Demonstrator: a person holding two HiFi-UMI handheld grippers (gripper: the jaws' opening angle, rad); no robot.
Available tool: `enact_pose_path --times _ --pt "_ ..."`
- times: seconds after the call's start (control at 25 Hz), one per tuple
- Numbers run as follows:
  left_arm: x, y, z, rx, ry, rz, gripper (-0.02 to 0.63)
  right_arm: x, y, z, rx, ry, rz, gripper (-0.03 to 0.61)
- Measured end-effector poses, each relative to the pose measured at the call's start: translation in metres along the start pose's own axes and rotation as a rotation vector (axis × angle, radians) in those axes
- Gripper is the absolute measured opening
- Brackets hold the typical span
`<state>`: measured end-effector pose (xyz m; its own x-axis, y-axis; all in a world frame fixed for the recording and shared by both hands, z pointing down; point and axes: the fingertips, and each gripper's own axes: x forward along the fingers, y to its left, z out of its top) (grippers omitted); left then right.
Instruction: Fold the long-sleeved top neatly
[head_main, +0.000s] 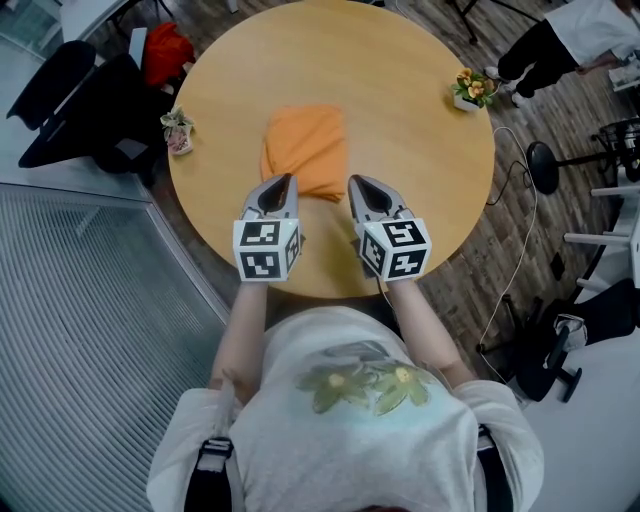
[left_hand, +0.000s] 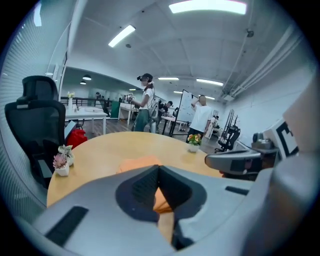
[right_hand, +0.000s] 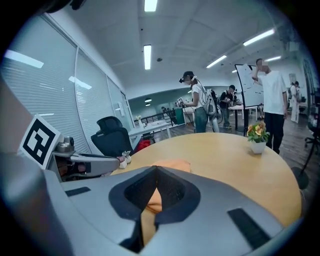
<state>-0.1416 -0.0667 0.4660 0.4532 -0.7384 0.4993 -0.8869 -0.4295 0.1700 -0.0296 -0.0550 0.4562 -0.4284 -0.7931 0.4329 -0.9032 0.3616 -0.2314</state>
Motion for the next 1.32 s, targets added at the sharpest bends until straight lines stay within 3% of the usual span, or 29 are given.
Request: enact_pose_path --times 0.12,0.28,1.32 --pt "-0.009 -0.016 0.013 0.047 -0.042 -0.026 0.005 -0.007 0.007 0.006 -0.007 -0.025 0.011 0.017" --pt "-0.016 -0.035 0.024 0.051 -0.079 -0.072 0.003 -0.015 0.015 0.011 -0.010 -0.036 0.032 0.017" --pt "-0.018 -0.039 0.019 0.028 -0.058 -0.076 0.003 -0.017 0.023 0.016 -0.070 -0.002 0.051 0.017"
